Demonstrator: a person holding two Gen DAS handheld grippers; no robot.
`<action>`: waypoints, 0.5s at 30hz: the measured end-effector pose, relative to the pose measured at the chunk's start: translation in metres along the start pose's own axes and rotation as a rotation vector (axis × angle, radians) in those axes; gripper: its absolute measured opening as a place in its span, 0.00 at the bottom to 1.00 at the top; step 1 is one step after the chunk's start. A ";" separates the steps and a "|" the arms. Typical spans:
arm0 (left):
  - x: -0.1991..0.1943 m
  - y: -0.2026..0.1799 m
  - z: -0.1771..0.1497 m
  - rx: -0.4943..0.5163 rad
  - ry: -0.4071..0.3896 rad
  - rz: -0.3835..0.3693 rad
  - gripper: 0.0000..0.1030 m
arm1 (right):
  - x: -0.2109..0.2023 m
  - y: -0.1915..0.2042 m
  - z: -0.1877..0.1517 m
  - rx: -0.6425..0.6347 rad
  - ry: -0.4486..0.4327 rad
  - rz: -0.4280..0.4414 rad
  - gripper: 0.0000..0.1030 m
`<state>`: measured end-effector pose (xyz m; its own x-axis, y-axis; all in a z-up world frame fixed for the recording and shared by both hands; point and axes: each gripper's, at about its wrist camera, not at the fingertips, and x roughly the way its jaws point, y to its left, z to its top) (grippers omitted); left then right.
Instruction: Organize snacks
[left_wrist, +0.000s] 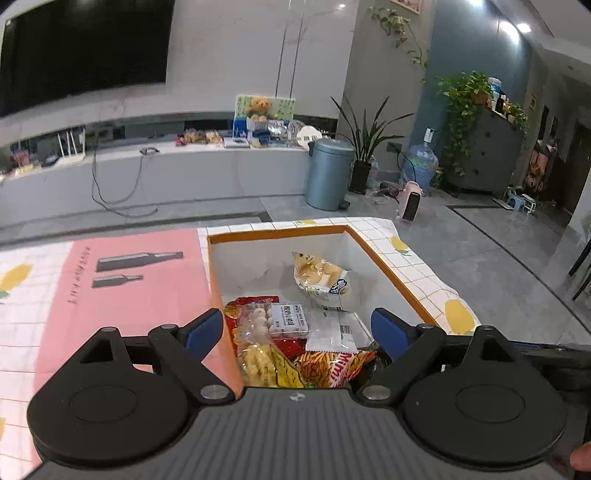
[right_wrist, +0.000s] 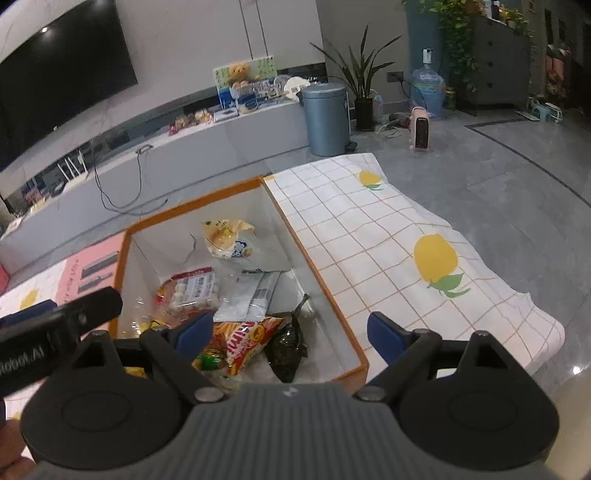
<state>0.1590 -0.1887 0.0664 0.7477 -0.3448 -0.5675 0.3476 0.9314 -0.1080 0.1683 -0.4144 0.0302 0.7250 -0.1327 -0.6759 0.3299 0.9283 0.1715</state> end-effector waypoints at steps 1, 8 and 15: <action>-0.004 -0.002 -0.001 0.001 -0.004 0.005 1.00 | -0.005 0.000 -0.005 0.006 -0.004 -0.003 0.86; -0.034 -0.014 -0.017 -0.003 0.042 0.004 1.00 | -0.052 -0.001 -0.046 -0.031 -0.054 -0.109 0.86; -0.068 -0.033 -0.041 0.020 0.073 0.058 1.00 | -0.093 -0.002 -0.075 -0.090 -0.035 -0.096 0.86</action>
<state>0.0736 -0.1913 0.0755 0.7241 -0.2798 -0.6304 0.3160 0.9470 -0.0574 0.0550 -0.3778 0.0386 0.7137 -0.2333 -0.6605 0.3447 0.9378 0.0412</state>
